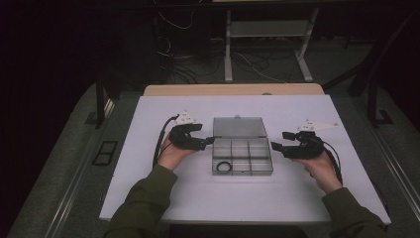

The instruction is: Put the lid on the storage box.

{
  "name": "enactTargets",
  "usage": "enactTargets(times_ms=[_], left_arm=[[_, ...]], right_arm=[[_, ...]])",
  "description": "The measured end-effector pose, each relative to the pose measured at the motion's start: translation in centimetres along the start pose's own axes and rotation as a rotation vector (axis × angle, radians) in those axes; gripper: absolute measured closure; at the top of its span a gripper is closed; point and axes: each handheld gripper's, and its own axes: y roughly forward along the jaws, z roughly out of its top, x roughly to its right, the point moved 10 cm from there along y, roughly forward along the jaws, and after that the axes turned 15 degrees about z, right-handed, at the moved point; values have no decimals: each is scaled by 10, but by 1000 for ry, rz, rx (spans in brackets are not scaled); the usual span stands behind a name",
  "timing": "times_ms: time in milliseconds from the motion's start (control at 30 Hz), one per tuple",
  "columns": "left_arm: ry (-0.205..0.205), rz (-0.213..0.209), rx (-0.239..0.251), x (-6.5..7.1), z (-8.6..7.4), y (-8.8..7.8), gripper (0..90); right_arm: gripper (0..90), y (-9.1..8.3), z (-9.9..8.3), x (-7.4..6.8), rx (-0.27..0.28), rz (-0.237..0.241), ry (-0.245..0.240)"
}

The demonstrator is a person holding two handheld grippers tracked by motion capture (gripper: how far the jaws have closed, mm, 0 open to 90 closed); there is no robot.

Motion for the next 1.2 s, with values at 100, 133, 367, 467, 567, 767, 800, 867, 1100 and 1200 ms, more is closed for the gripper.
enactTargets(times_ms=[100, 133, 367, 467, 567, 767, 800, 867, 1100, 1200], left_arm=[[-14, 17, 2, -4, 3, 3, 267], [-18, 21, 4, -5, 4, 4, 280], [-34, 39, -5, -9, 6, 13, 373], [-24, 52, -8, -11, 7, 18, 413], [-18, 62, -14, -13, 8, 22, 450], [-33, 84, -6, -20, 14, 33, 538], [-34, 85, -9, -21, 14, 34, 553], [-37, 86, -11, -22, 14, 38, 597], [-38, 90, -52, -28, 0, 51, 790], [-48, 82, -80, -31, -8, 56, 873]], right_arm=[[341, 4, 7, 5, 6, -1, 2], [351, 6, 10, 6, 6, -5, 1], [470, 15, 25, 17, 5, -26, -16], [519, 20, 29, 23, 5, -32, -13], [572, 25, 32, 28, 0, -26, -5], [675, 33, 37, 38, -11, -1, 17], [696, 33, 39, 39, -10, 0, 17], [719, 35, 42, 42, -5, 3, 23], [844, 44, 41, 56, -14, 1, 30], [893, 48, 32, 61, -48, 4, 45]])
